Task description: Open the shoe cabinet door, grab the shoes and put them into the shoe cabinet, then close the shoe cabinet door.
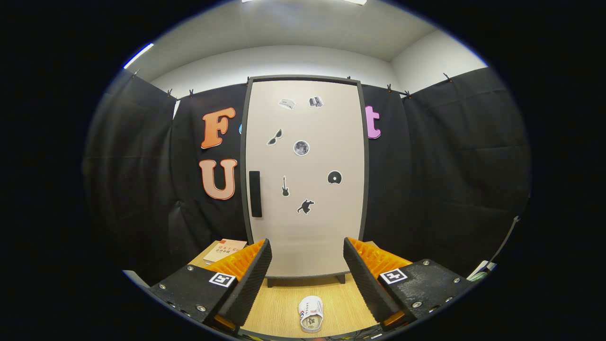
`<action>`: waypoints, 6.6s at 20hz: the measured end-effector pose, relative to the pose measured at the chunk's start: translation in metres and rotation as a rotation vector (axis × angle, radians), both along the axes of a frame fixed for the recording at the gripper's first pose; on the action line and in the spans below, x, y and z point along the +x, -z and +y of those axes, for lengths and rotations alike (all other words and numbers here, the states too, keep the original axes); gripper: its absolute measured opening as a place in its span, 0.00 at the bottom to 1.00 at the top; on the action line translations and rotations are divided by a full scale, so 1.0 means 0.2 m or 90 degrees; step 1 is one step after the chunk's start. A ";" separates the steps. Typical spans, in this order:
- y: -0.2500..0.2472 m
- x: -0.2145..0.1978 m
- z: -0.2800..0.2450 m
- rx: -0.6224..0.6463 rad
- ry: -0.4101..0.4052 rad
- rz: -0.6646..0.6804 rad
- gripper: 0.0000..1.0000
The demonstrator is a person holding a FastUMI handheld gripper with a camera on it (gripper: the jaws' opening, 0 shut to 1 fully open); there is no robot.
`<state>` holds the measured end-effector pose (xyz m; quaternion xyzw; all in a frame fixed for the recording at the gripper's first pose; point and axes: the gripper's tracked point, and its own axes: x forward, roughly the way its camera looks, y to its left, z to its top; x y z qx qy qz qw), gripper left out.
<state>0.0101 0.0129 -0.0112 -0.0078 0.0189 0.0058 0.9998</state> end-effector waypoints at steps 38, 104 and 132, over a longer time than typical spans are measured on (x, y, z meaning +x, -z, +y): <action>-0.08 1.29 0.74 -0.025 -0.044 -0.032 0.36; -0.06 0.04 -0.64 -0.005 0.046 -0.021 0.40; -0.03 0.01 -0.98 0.003 0.104 -0.009 0.78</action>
